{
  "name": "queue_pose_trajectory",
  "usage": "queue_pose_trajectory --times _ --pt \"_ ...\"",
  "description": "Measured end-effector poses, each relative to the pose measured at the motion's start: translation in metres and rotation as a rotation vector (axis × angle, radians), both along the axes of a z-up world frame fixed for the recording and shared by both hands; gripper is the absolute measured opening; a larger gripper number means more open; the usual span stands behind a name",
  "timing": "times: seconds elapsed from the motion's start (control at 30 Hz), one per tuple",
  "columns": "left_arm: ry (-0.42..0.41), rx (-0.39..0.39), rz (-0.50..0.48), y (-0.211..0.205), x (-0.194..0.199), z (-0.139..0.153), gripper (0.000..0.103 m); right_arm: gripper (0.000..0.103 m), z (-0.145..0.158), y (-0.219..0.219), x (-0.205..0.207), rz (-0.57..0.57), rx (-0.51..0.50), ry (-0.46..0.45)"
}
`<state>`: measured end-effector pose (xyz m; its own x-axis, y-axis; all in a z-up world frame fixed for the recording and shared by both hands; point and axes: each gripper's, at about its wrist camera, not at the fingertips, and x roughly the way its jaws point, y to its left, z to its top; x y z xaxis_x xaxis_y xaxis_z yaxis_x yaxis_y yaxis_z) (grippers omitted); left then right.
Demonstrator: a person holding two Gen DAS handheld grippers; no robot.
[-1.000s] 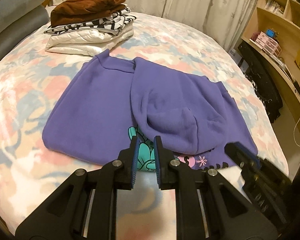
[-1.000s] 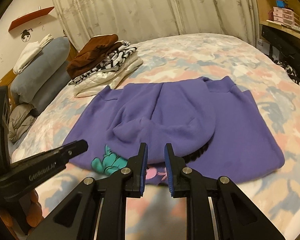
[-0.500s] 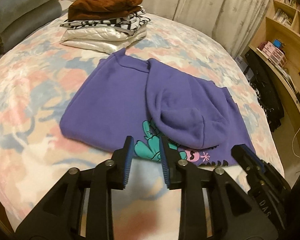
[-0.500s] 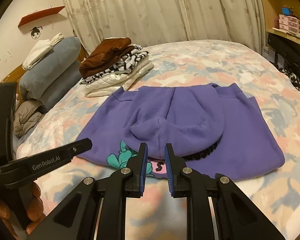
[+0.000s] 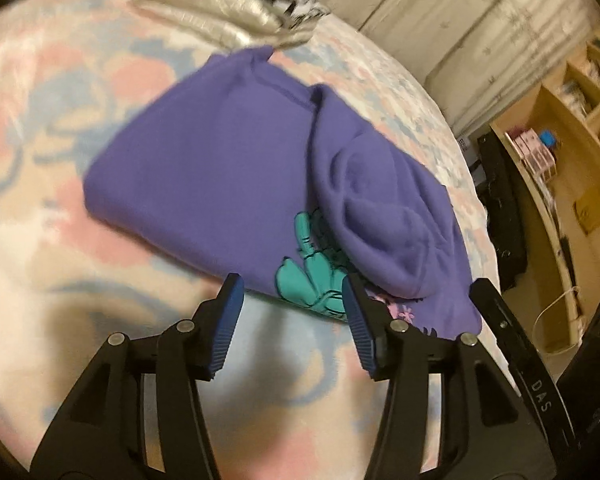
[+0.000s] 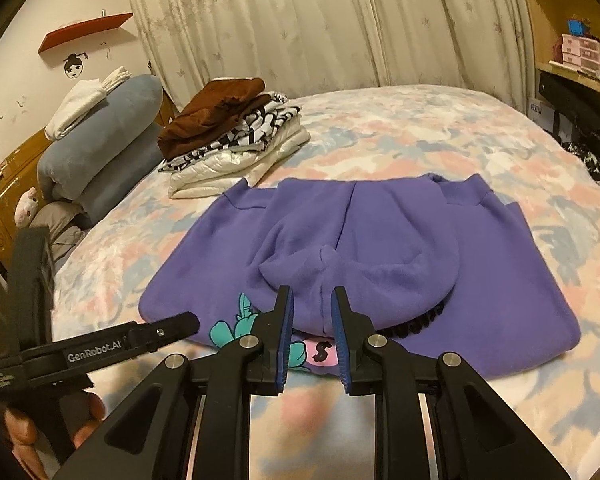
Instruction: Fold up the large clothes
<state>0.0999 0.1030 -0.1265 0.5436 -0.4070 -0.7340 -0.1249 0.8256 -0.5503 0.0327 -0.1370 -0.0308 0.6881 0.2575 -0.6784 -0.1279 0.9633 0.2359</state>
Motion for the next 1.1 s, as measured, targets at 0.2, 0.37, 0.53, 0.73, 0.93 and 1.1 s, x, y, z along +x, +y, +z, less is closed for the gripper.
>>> queue_pose_trajectory --times 0.2,0.37,0.53,0.73,0.93,1.1 --pt "0.013 -0.107 0.054 0.011 0.016 -0.032 0.048 0.019 -0.025 0.002 0.028 0.004 -0.004 0.028" --pt "0.025 -0.131 0.074 0.016 0.018 -0.044 0.048 0.019 -0.037 0.006 0.055 0.004 -0.016 0.025" --pt "0.049 -0.128 0.093 0.025 0.022 -0.050 0.048 0.019 -0.052 0.010 0.094 -0.007 -0.042 0.017" --pt "0.045 -0.134 0.125 0.037 0.033 -0.057 0.048 0.019 -0.095 0.018 0.140 0.009 -0.078 0.100" --pt "0.019 -0.068 0.168 0.047 0.071 -0.056 0.048 0.019 -0.113 0.024 0.147 0.021 -0.101 0.089" --pt "-0.057 0.021 0.186 0.044 0.099 -0.044 0.026 0.019 -0.120 0.025 0.150 0.026 -0.089 0.116"
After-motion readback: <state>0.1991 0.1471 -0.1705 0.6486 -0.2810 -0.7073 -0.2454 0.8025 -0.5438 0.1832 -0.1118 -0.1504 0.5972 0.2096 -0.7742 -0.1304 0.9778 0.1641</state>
